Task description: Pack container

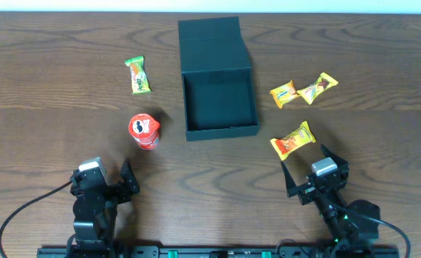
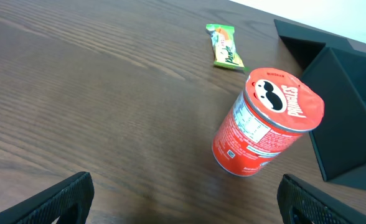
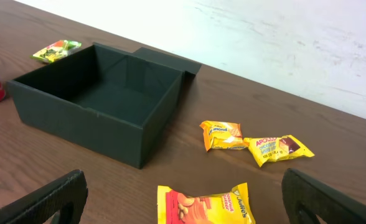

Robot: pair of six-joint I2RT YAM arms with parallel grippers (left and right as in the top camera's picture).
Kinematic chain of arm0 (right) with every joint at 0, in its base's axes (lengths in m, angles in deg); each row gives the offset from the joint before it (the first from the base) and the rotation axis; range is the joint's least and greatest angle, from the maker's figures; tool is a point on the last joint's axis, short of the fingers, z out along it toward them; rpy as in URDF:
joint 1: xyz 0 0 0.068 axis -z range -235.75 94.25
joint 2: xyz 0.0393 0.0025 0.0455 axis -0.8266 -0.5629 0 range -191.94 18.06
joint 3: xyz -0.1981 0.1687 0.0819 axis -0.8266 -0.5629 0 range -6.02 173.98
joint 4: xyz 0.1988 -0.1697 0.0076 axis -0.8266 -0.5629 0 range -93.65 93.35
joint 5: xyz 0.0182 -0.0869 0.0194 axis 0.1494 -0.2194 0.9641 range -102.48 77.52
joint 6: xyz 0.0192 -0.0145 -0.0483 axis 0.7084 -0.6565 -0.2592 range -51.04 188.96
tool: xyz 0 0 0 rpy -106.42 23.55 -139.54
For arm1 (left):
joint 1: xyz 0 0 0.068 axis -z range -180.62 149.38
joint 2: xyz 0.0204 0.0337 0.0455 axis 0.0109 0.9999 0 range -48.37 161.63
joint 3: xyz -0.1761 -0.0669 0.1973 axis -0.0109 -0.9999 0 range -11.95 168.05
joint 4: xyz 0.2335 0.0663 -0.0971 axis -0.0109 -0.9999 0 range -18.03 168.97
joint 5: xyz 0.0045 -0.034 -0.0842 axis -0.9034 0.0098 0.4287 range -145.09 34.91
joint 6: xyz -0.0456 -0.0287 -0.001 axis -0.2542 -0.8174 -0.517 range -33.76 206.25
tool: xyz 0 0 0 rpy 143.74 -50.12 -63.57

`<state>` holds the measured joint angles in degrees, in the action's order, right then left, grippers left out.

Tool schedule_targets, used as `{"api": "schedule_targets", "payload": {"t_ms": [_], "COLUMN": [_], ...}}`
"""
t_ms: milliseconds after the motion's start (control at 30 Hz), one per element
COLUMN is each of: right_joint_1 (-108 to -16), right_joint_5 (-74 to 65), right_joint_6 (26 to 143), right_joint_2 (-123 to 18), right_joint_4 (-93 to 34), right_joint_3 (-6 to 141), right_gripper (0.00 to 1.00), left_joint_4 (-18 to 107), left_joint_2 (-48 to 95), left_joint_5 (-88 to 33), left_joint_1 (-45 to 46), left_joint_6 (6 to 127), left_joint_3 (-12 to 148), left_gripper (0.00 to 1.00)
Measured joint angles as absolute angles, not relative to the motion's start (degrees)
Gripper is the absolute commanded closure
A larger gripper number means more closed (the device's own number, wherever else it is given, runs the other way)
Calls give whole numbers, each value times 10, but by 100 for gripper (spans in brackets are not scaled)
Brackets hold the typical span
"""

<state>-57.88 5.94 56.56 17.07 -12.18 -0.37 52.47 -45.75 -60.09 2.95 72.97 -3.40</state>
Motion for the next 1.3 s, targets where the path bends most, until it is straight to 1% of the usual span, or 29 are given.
{"api": "schedule_targets", "payload": {"t_ms": [567, 900, 1000, 1067, 1200, 1300], "right_joint_1": [-579, -579, -579, -579, -579, -579], "right_joint_5": [59, 55, 54, 49, 37, 0], "right_joint_6": [566, 565, 560, 532, 411, 325], "right_joint_2": [171, 171, 170, 170, 168, 146], "right_joint_4": [-117, -87, -16, 54, 156, 214], "right_joint_3": [-4, -7, -11, -11, -2, 40], "right_gripper": [1, 1, 1, 1, 1, 1], "left_joint_4": [525, 527, 545, 594, 684, 739], "left_joint_2": [-457, -458, -458, -457, -443, -404], "left_joint_5": [-629, -595, -589, -585, -596, -604], "left_joint_1": [30, 30, 30, 30, 30, 30], "left_joint_6": [730, 730, 740, 776, 878, 956], "left_joint_3": [-34, -34, -35, -34, 8, 91], "left_gripper": [5, 5, 5, 5, 5, 5]}}
